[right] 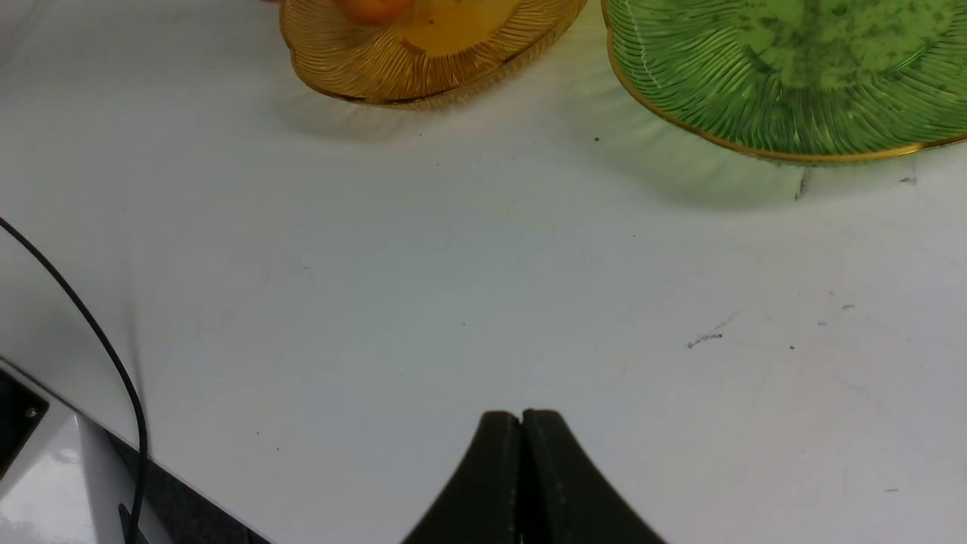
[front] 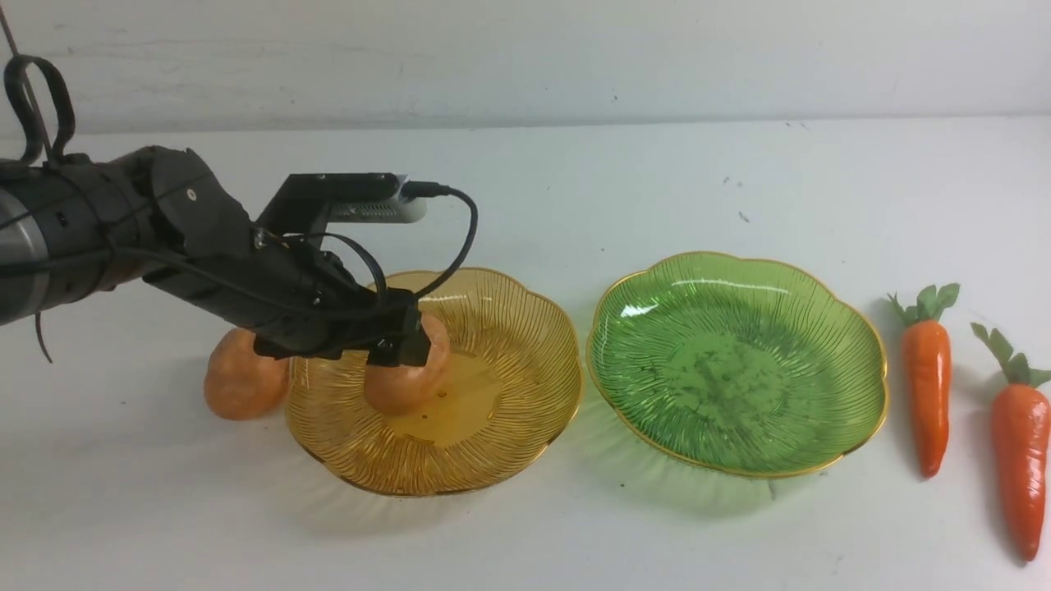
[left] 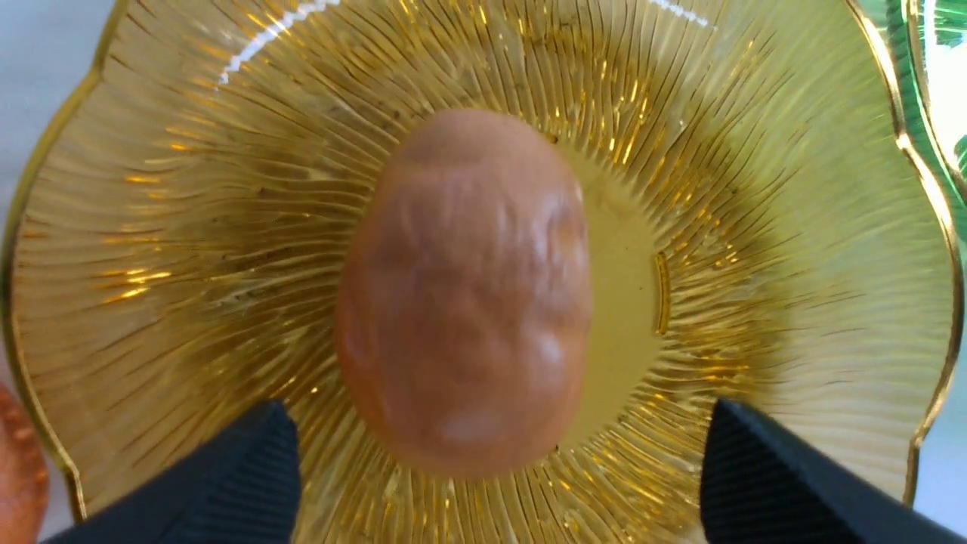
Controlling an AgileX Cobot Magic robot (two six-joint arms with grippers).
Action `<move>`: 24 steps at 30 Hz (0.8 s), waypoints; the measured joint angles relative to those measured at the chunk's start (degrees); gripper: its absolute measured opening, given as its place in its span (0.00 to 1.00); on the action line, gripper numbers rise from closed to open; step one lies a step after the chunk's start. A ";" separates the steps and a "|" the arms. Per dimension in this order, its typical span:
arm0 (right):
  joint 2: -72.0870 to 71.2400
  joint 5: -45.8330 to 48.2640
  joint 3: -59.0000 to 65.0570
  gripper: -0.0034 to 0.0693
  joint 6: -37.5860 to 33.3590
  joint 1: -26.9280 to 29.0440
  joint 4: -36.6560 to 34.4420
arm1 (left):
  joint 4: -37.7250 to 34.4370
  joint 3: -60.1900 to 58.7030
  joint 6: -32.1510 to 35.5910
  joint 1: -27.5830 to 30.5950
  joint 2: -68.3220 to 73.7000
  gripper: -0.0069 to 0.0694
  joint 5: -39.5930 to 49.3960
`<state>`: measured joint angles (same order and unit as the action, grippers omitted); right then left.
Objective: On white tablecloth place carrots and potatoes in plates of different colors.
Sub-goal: 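Put the potatoes from the left side into the left plate with the left gripper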
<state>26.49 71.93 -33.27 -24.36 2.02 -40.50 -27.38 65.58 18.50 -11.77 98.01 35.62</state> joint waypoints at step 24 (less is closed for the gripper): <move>0.00 0.00 0.00 0.03 0.00 0.00 0.00 | 24.88 12.34 -15.48 10.64 0.51 0.27 14.85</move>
<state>26.49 71.93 -33.27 -24.36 2.02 -40.50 -2.50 77.92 3.03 -1.13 98.52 50.47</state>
